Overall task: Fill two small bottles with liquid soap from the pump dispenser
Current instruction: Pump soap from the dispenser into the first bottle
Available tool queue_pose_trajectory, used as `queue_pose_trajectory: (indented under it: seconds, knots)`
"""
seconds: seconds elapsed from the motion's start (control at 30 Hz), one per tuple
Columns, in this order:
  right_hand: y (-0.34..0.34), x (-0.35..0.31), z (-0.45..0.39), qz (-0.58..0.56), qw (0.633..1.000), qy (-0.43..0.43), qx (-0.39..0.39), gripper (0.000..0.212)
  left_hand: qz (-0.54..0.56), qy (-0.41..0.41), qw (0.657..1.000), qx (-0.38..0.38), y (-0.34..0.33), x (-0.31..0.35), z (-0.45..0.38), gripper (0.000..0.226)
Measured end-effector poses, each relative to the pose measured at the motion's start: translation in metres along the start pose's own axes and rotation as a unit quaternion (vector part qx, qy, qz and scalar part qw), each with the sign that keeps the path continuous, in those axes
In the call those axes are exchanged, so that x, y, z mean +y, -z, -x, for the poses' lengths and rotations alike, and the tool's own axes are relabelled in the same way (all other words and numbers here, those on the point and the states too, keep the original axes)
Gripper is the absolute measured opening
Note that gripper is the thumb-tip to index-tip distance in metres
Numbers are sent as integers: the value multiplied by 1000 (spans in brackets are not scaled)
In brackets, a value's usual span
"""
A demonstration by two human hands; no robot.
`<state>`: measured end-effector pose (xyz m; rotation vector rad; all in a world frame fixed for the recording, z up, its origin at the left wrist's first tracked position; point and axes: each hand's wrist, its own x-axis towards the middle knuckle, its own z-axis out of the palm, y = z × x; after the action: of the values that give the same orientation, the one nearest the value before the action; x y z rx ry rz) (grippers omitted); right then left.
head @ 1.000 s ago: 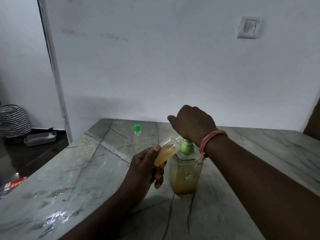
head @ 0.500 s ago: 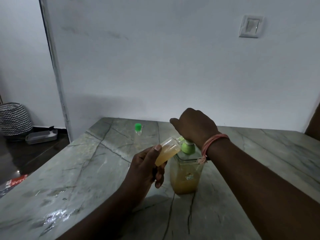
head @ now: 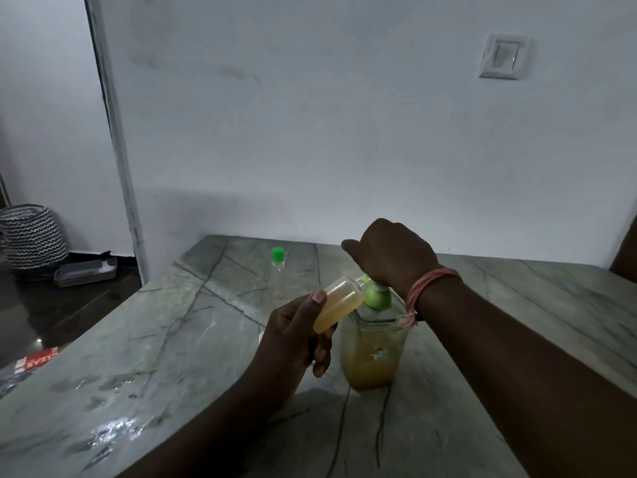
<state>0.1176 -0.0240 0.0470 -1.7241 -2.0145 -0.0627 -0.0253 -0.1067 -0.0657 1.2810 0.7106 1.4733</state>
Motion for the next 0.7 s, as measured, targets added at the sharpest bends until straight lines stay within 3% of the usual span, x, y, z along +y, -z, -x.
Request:
queue_pose_trajectory:
  seconds: [0.2,0.37,0.5,0.7]
  knots:
    - [10,-8,0,77,996,48,24,42,0,-4,1000,-9,0,1,2,36]
    - [2,-3,2,-3,1000,3,11,42,-9,-7,1000,-6,1,0,1,41]
    - [3,-2,2,25,1000,14,-2,42,-3,-1,1000,-2,0,1,2,41]
    - [10,-7,-3,76,995,57,39,42,2,1,1000,-10,0,2,2,35]
